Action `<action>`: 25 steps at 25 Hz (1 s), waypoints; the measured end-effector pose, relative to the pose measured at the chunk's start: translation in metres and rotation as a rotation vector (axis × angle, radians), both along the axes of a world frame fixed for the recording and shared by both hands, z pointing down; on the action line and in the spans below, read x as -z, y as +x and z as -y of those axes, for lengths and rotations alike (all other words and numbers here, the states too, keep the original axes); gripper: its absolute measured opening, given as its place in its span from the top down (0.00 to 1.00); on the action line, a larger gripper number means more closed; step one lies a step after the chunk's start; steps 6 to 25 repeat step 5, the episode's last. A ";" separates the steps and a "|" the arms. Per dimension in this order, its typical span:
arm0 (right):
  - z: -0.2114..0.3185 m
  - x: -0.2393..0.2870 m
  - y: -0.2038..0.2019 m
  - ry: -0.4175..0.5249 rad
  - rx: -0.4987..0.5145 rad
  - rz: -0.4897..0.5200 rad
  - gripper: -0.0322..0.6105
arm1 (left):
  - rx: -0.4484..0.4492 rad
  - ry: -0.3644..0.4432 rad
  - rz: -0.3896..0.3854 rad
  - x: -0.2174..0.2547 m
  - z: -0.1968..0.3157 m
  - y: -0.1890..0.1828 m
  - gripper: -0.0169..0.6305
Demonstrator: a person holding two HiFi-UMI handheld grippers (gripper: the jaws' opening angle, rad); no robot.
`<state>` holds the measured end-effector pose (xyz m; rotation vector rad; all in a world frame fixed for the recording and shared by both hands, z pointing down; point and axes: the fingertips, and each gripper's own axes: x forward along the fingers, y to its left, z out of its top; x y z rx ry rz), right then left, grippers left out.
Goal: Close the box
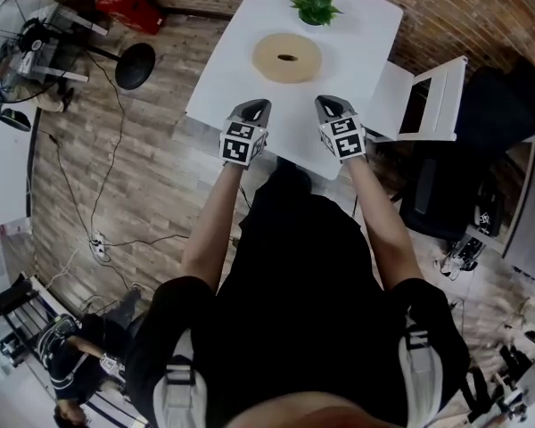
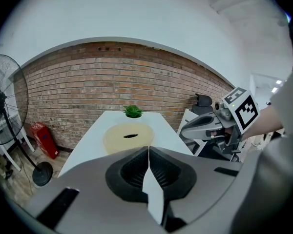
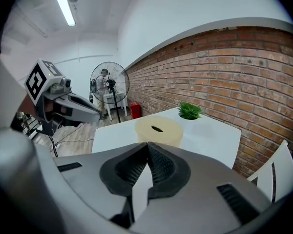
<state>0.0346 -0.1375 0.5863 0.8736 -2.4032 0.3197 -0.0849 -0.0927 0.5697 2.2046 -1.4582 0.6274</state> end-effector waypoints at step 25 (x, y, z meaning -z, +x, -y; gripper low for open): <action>-0.005 0.002 0.001 0.005 0.002 0.005 0.95 | 0.005 -0.002 -0.004 -0.001 -0.008 0.003 0.94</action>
